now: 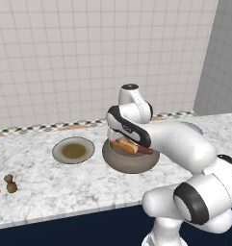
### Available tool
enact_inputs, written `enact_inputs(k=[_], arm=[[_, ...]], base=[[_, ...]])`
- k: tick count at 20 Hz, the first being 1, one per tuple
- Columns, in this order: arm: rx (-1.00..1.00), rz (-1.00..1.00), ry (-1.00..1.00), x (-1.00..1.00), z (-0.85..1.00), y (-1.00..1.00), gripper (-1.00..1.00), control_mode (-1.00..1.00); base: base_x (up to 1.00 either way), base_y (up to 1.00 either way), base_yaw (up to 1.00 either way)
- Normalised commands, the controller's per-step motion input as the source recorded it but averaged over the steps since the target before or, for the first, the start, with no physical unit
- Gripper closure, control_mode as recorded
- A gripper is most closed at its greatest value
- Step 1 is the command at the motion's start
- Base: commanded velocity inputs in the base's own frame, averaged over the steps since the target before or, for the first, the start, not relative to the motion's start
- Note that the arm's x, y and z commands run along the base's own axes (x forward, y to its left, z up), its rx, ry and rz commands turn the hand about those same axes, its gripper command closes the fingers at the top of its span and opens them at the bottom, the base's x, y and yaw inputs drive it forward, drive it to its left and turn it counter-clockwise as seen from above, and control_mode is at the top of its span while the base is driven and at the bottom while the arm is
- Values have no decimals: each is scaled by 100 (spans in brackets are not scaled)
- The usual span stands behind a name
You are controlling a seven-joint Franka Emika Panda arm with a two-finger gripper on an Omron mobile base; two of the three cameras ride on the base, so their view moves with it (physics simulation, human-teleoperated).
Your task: Place one bun and one sausage from the bowl on each plate.
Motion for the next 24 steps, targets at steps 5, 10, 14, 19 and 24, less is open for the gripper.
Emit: enact_inputs(k=[5, 10, 14, 19, 24], arm=[[-2, 4, 0, 0, -46, -1, -100, -100], [0, 0, 0, 0, -22, -14, -100, -100], [0, 0, 0, 0, -18, -8, -100, -100], [0, 0, 0, 0, -15, 0, 100, -100], [0, 0, 0, -20, 0, 0, 100, -100]], base=[[0, 0, 0], [0, 0, 0], [0, 0, 0], [0, 0, 0], [0, 0, 0]])
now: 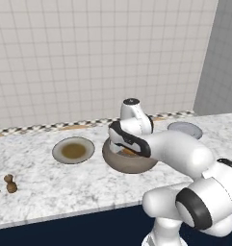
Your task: Place one bun and one sausage from the bowl on each plate.
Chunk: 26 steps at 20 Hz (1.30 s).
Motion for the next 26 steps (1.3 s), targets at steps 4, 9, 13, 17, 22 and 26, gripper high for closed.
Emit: enact_inputs(k=[4, 9, 13, 17, 22, 26], arm=[[0, 0, -4, -61, 26, 3, 100, -100], [0, -1, -16, -62, 78, 64, 100, -100], [0, -8, -9, -3, 60, 100, 100, -100], [0, -13, -2, 9, 13, 99, 100, -100], [0, -17, 0, 37, -1, 78, 100, -100], [0, -19, 0, 58, -28, 37, 100, -100]], base=[[0, 0, 0], [0, 0, 0], [0, 0, 0], [0, 0, 0], [0, 0, 0], [0, 0, 0]])
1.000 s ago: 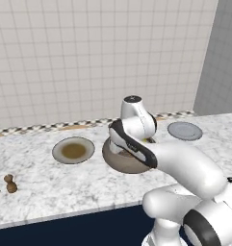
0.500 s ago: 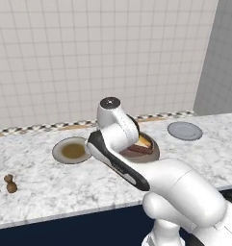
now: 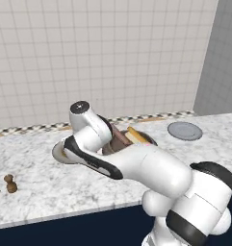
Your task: Place one bun and one sausage from the bowl on each plate.
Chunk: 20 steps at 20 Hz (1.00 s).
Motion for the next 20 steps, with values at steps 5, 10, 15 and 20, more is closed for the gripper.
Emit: enact_inputs(k=[5, 10, 15, 20], arm=[[0, -18, 0, 60, -50, 28, 100, -100], [4, -17, 0, 52, -50, 18, 100, -100], [5, -14, 0, 41, -38, 16, 100, -100], [1, -12, 0, 36, -27, 33, 100, -100]], base=[[0, 0, 0], [0, 0, 0], [0, 0, 0], [0, 0, 0]])
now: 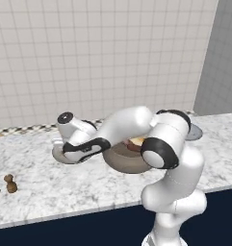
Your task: Place one bun and one sausage from the bowl on each plate.
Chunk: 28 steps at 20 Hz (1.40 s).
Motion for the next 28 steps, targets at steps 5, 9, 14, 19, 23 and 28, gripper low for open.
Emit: enact_inputs(k=[5, 9, 14, 19, 23, 28], arm=[[0, -11, 0, 19, -22, 24, -100, -100], [0, -7, 0, 43, 0, 0, -100, -100], [0, -2, 0, 12, 9, -22, -100, -100], [3, 0, 0, -10, 60, -70, -100, -100], [10, 1, 0, -36, 94, -100, -100, -100], [4, 3, 0, -66, 68, -100, -100, -100]], base=[[0, 0, 0], [0, 0, 0], [0, 0, 0], [0, 0, 0], [0, 0, 0], [0, 0, 0]])
